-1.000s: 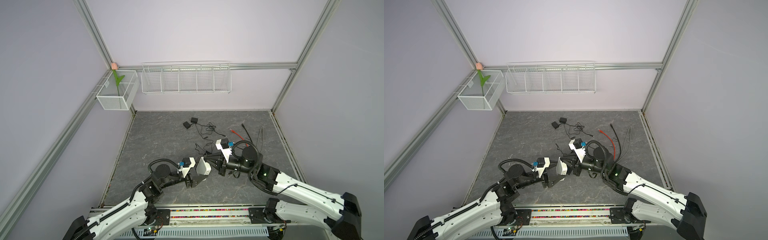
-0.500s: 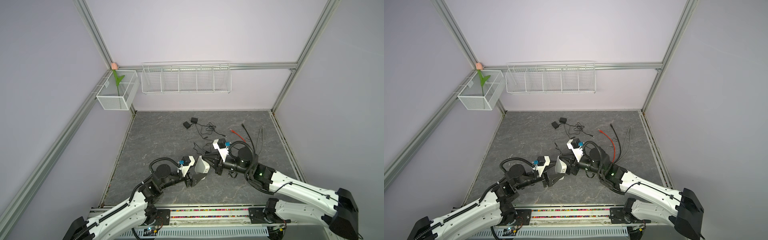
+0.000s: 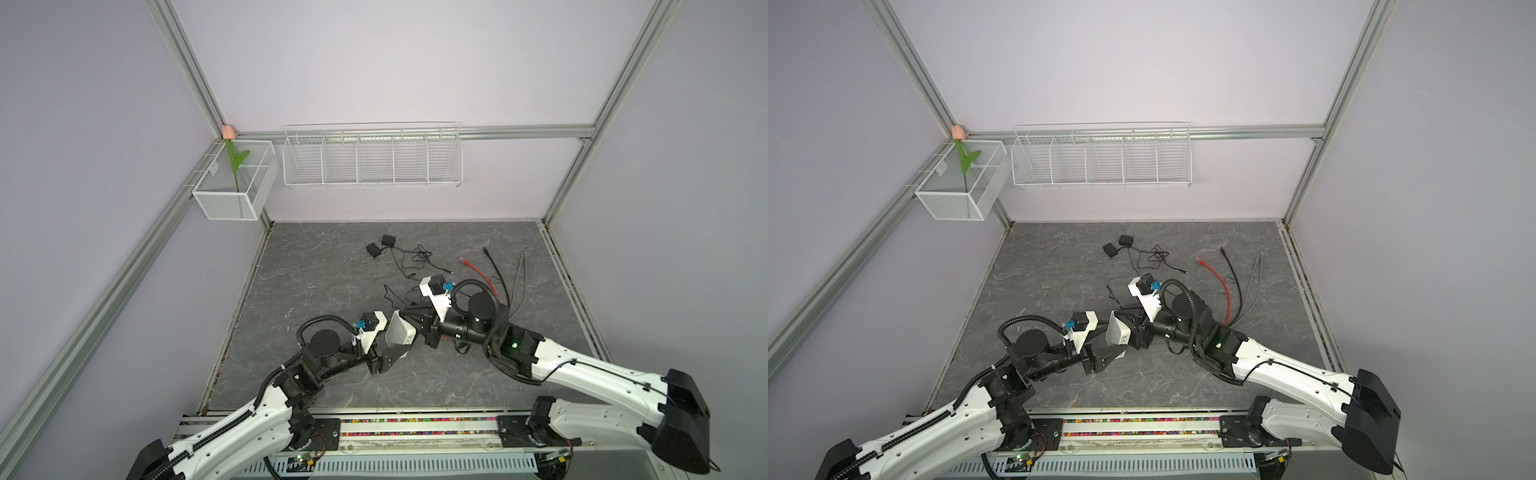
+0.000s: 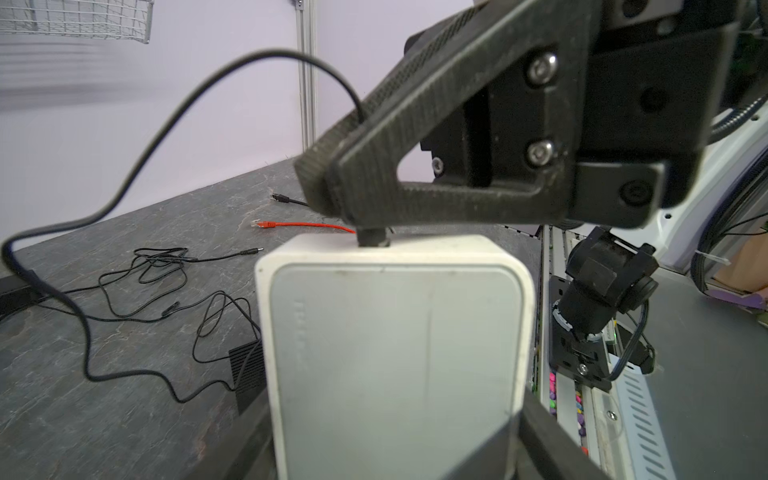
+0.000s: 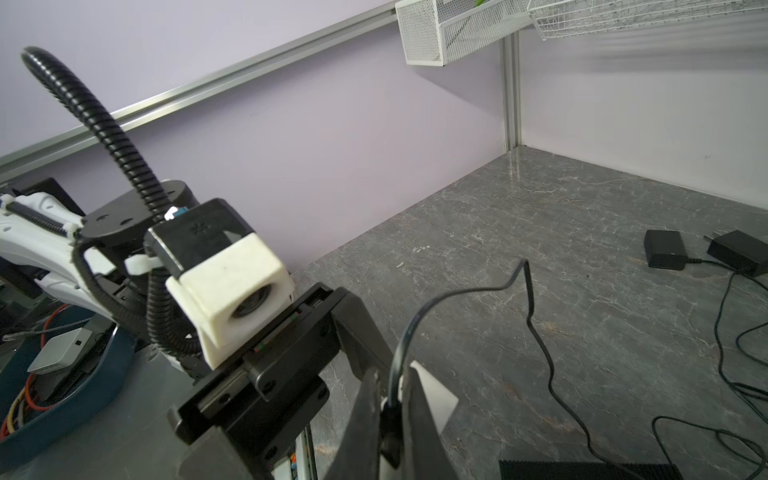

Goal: Insert the plug into the switch port

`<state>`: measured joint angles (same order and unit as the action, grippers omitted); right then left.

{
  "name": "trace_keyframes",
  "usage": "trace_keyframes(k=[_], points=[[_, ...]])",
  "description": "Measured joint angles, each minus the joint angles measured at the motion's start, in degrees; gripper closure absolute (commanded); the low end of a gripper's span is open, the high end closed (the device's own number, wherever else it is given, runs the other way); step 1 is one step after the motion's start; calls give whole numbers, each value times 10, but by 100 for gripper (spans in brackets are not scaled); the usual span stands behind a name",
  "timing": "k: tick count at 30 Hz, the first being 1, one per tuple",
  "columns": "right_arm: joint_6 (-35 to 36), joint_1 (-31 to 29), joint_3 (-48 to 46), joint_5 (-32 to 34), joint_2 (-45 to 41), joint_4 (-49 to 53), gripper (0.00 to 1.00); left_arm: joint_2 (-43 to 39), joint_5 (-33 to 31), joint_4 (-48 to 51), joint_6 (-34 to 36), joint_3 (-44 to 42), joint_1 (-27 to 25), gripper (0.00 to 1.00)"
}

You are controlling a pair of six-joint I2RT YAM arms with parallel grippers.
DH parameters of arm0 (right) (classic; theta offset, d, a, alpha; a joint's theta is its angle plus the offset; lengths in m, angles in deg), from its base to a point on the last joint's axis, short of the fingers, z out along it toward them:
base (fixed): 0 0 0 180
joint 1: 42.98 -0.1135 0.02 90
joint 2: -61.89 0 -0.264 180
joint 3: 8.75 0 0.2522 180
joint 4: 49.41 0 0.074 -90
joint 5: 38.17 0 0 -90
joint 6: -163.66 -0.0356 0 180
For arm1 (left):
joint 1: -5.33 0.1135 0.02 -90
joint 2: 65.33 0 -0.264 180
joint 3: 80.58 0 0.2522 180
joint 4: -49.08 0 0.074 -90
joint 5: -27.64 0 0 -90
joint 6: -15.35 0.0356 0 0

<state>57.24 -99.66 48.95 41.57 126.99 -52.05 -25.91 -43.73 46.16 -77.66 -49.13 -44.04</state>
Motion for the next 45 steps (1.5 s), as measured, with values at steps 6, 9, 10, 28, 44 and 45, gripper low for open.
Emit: trace_keyframes(k=[6, 9, 10, 28, 44, 45], points=[[-9, 0, 10, -2, 15, -5, 94, -23, -21, 9, 1, -5, 0, 100], [-16, 0, 15, -5, 21, -6, 94, -37, -31, 11, 2, -11, 0, 100], [-16, 0, 16, -6, 23, -7, 94, -41, -34, 13, 2, -12, 0, 100], [17, -1, 66, -32, 8, 114, 59, -20, -37, -55, 1, -35, -4, 100], [45, -5, 65, -7, -84, 195, 70, -18, -43, -121, -10, -79, -4, 100], [44, -4, 63, 3, -83, 199, 72, -21, -47, -119, -10, -79, -4, 100]])
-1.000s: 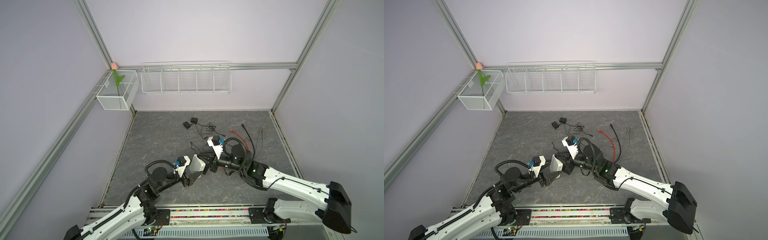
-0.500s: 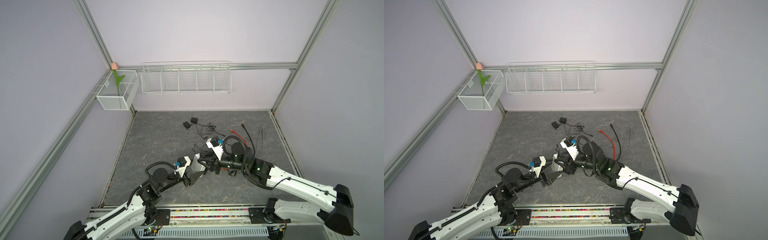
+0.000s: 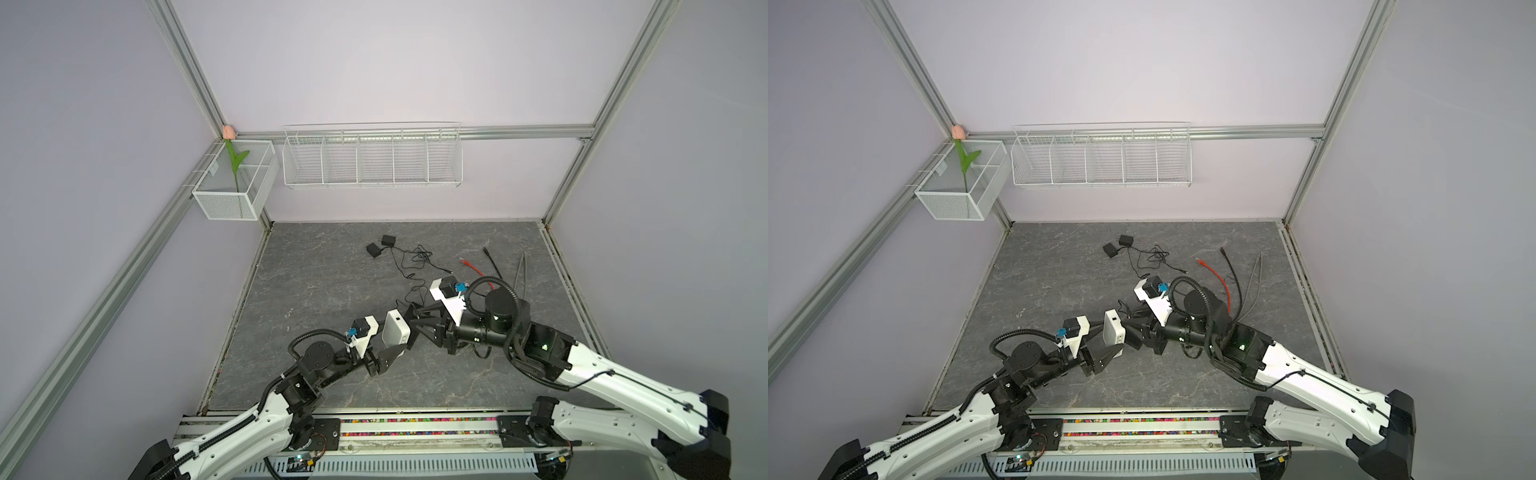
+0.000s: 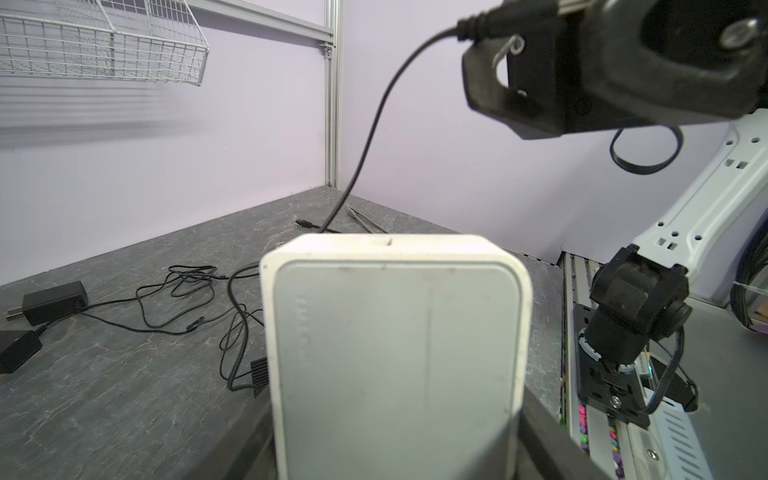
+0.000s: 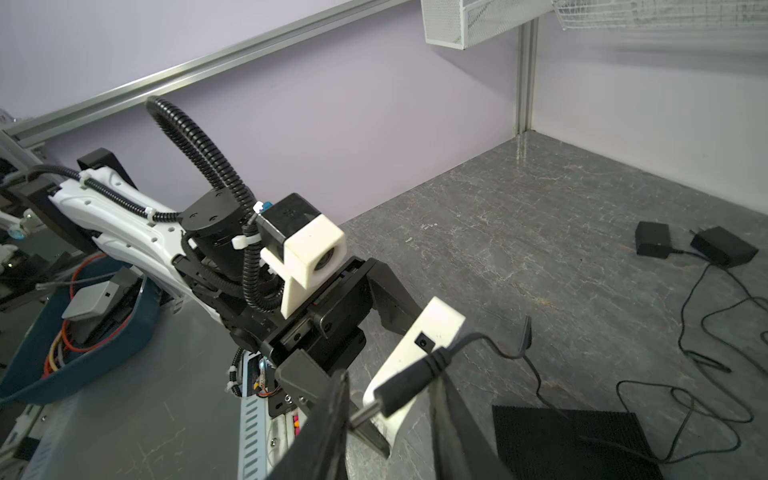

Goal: Insert the plug into the switch port

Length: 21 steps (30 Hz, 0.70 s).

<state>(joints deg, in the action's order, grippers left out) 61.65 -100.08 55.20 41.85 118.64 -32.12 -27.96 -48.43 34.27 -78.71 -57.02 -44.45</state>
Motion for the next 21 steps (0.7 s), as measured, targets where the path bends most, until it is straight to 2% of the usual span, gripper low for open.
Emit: trace_keyframes(k=[5, 13, 16, 21], points=[[-9, 2, -12, 40, 21, 28, 80, -12, -34, 19, 0, 0, 0, 100], [-50, 2, -89, 83, 53, 72, 87, -22, -132, 123, -12, 27, 0, 100], [-70, 0, -122, 100, 50, 93, 87, -22, -154, 147, -19, 45, 0, 100], [-92, -2, -150, 111, 38, 108, 81, -21, -187, 176, -36, 64, 0, 100]])
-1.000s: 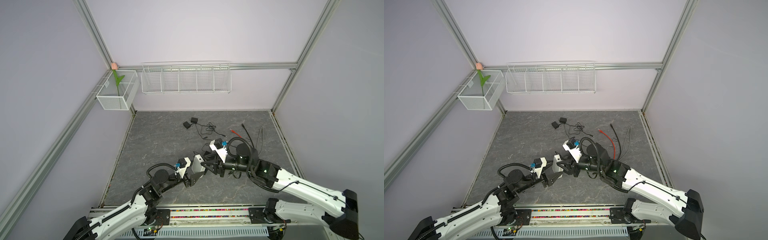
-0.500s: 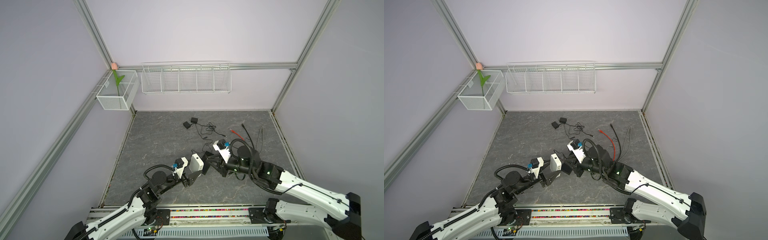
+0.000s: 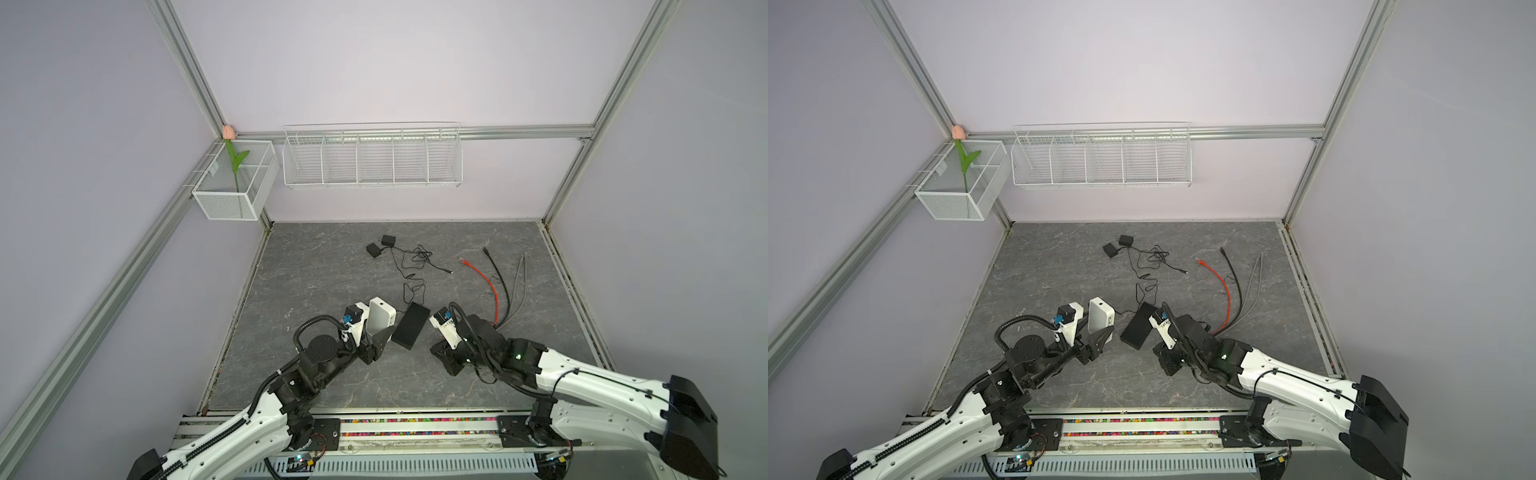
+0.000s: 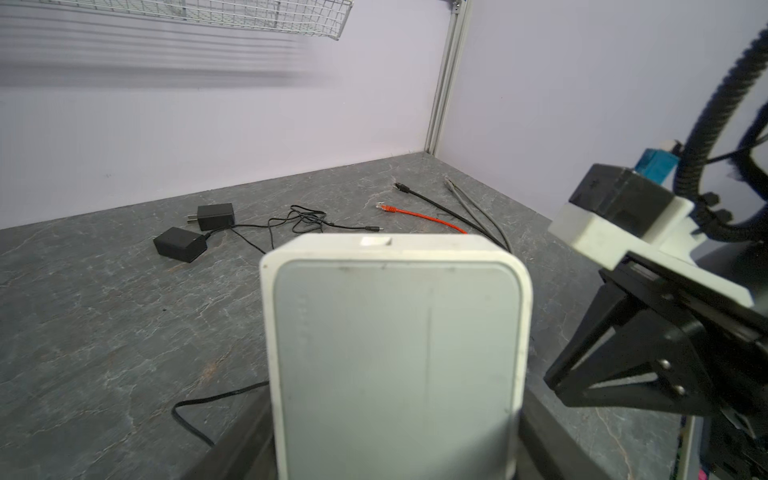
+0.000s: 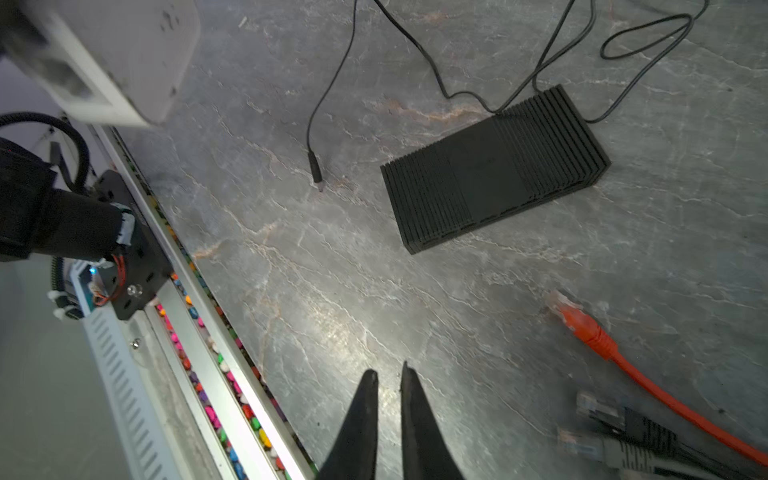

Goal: Insert the plug into the switch port

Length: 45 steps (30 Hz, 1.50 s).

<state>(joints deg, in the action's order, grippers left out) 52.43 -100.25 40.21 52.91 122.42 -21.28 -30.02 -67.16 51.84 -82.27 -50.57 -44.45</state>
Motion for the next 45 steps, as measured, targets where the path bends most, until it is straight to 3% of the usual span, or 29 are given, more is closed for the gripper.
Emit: trace_keyframes(k=[4, 7, 14, 18, 27, 40, 45], points=[[5, -11, 7, -1, 17, -8, 77, 14, -32, 28, -20, 23, 4, 100], [15, -27, 44, -8, 82, -16, 77, 15, -47, 49, -43, 36, 19, 100], [28, -36, 186, -49, 271, -49, 71, -46, -26, 109, -134, 38, 145, 100], [30, -37, 248, -78, 353, -68, 67, -76, -17, 148, -166, 38, 180, 100], [28, -41, 300, -113, 464, -85, 63, -133, -16, 193, -191, 38, 187, 100], [15, -41, 328, -101, 514, -99, 61, -138, -16, 205, -198, 38, 187, 100], [13, -41, 333, -99, 532, -106, 70, -138, -15, 206, -198, 38, 187, 100]])
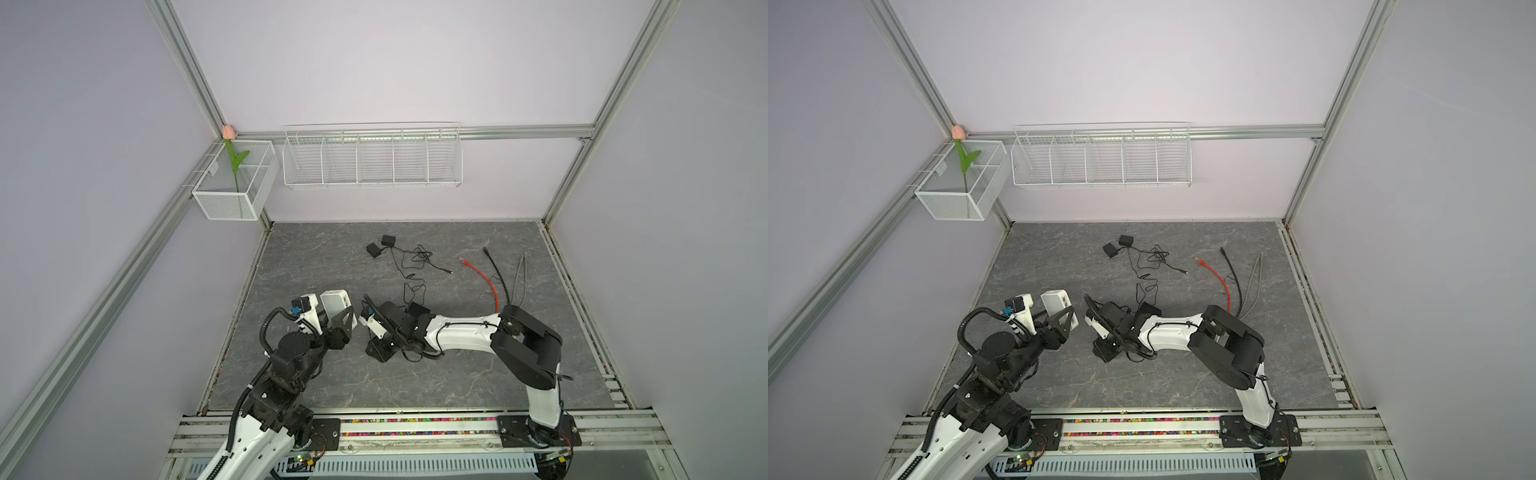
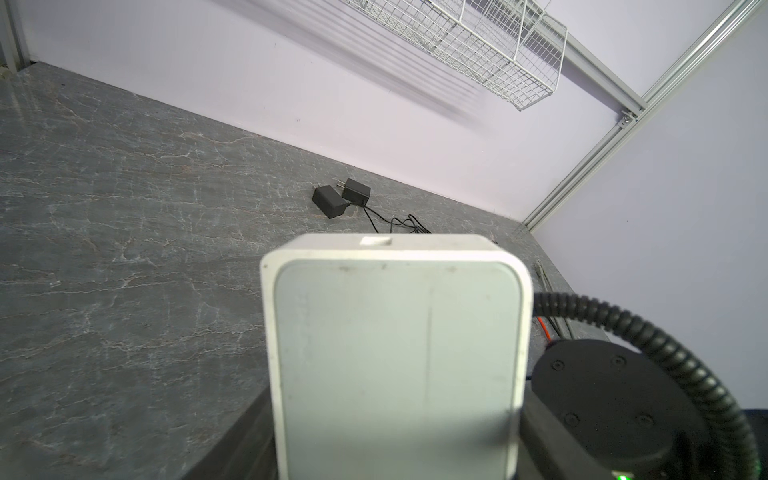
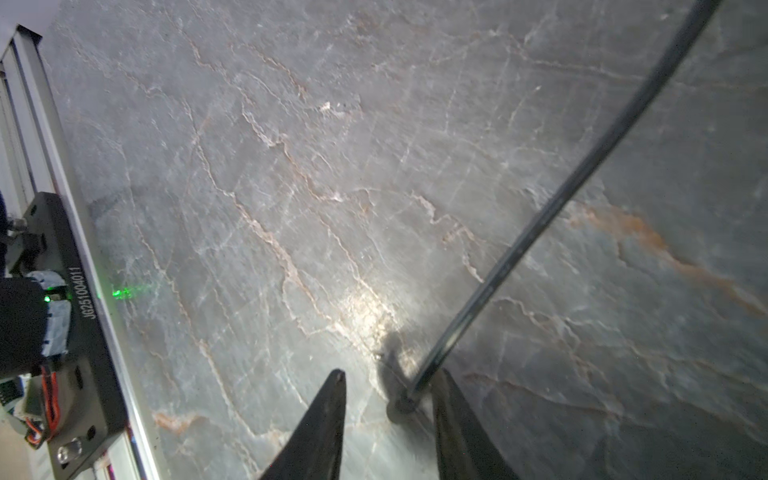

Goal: Insert the plug into the switch port

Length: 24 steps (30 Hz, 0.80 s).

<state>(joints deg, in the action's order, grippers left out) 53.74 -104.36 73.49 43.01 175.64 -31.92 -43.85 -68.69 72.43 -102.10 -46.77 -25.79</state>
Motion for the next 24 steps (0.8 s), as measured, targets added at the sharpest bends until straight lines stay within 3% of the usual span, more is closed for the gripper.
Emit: trace_keyframes(k=[4, 18, 24], points=[[-9, 0, 0, 0, 5, -6, 93, -3, 0, 4, 0, 0, 0, 100], [-16, 2, -25, -13, -2, -50, 93, -21, 14, 6, 3, -20, 0, 100], [-30, 43, -87, -47, -91, -75, 93, -90, 77, -54, 14, -69, 0, 100]])
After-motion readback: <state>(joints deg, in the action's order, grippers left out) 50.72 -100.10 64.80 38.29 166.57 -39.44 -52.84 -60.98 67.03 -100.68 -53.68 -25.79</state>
